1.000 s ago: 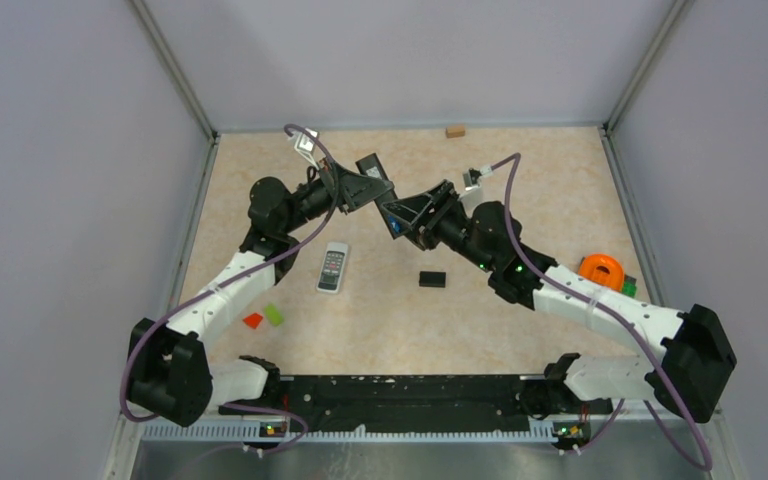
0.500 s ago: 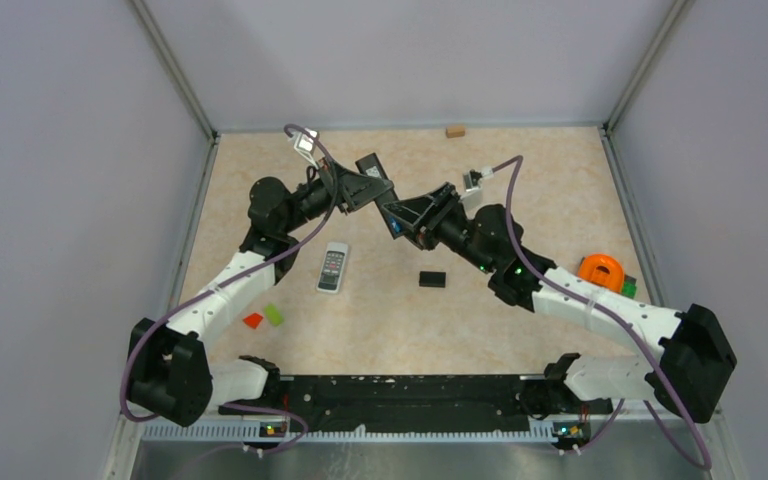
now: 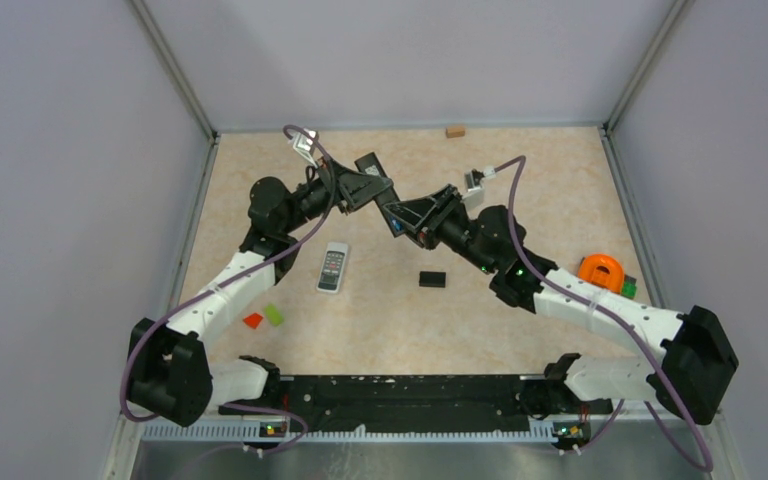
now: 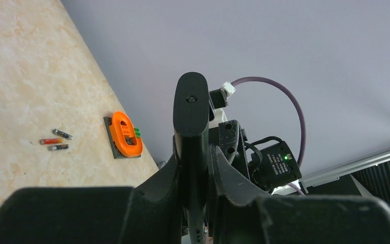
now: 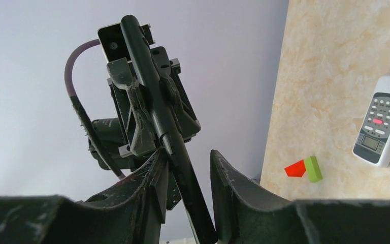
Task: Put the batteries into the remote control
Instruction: Load the battery into the remote control.
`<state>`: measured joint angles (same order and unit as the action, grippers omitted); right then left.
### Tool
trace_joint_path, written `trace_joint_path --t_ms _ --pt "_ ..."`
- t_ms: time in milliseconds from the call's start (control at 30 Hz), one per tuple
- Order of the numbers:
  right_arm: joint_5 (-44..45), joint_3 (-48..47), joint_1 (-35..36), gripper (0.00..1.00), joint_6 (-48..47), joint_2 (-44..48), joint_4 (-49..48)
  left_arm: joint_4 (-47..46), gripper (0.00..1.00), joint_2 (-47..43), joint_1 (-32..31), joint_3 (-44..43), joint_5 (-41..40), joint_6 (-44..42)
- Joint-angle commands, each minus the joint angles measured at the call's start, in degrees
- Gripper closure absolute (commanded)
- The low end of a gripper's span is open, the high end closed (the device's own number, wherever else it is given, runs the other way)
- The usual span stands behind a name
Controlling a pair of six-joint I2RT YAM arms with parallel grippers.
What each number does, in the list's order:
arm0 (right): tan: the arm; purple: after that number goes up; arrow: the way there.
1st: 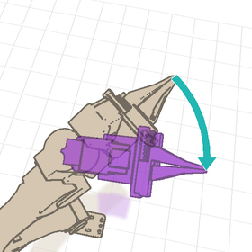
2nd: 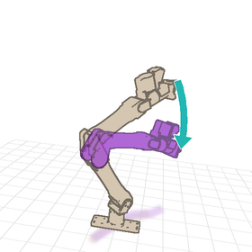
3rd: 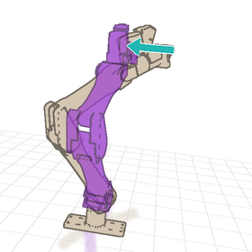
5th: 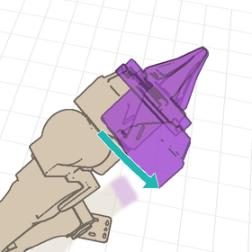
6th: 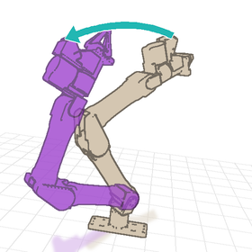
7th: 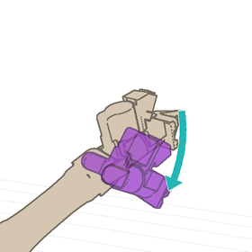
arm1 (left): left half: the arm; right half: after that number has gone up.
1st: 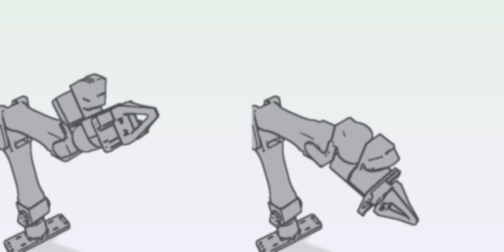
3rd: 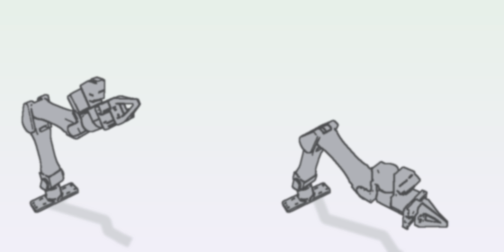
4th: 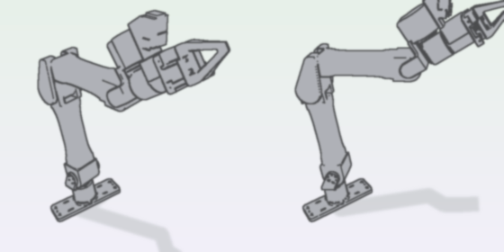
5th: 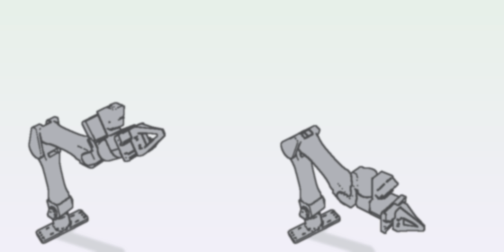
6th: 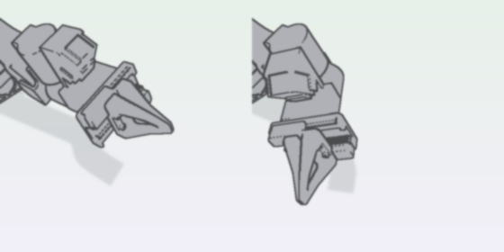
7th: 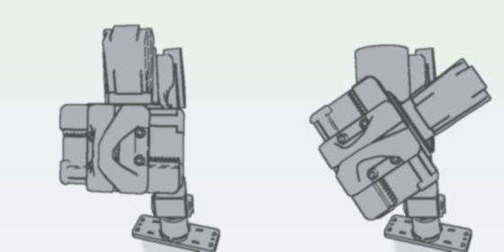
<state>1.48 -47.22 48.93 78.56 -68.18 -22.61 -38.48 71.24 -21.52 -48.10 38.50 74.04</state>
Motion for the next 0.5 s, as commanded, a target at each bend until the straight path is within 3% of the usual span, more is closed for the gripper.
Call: trace_joint_path --t_ms 0,100,200,267,467 --pt "1.11 -0.02 -0.57 0.67 -1.63 1.12 2.22 -4.25 1.0 -1.62 0.02 -1.53 -0.97 0.36" --pt "1.1 -0.39 -0.58 0.59 -2.67 1.11 2.56 -4.24 1.0 -1.75 -0.01 -1.26 -1.25 0.17" --pt "1.49 0.11 -1.07 0.31 -4.82 2.27 2.02 -4.19 1.0 -1.91 0.02 -0.56 -1.82 -0.84" --pt "2.12 0.4 -1.79 0.19 -8.29 3.82 2.28 -3.67 1.0 -2.08 0.01 0.09 -2.17 -2.26" --pt "2.48 0.49 -5.78 0.16 -17.51 10.54 8.5 0.18 1.0 -3.66 0.08 1.49 -2.39 -8.69"
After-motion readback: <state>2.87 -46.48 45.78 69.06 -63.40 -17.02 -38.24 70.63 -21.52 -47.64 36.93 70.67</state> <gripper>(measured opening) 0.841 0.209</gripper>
